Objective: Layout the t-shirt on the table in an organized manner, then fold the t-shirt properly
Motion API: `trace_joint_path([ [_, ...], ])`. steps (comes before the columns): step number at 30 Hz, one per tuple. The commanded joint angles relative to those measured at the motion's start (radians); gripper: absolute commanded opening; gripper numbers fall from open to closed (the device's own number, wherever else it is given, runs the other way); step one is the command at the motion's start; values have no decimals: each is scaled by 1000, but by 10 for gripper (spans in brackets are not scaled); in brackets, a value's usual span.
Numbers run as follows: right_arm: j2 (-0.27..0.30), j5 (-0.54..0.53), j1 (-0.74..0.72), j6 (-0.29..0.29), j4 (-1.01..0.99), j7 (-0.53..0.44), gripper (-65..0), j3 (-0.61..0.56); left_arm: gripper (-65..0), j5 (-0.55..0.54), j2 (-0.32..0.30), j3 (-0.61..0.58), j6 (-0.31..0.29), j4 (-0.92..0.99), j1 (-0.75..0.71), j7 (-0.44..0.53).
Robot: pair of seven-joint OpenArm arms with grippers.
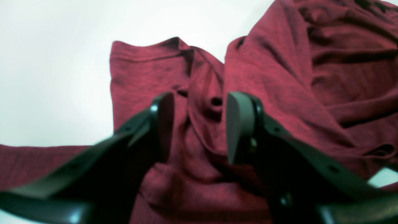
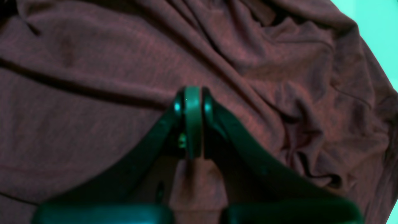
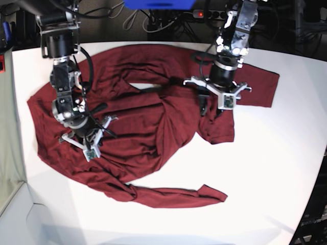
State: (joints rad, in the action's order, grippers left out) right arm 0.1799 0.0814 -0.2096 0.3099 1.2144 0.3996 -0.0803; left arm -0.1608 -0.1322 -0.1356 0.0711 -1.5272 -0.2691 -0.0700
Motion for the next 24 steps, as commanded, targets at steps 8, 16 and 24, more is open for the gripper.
trace_joint_path([
  [8, 5, -2, -21, -5, 15, -23, -650, 4, -379, 5, -10, -72, -6, 7, 31, 26],
  [16, 5, -1, -21, -5, 17, -21, -650, 4, -380, 10, -8, -72, -6, 9, 31, 26],
  [24, 5, -4, -21, -5, 15, -23, -650, 4, -478, 8, -8, -72, -6, 30, 29, 26],
])
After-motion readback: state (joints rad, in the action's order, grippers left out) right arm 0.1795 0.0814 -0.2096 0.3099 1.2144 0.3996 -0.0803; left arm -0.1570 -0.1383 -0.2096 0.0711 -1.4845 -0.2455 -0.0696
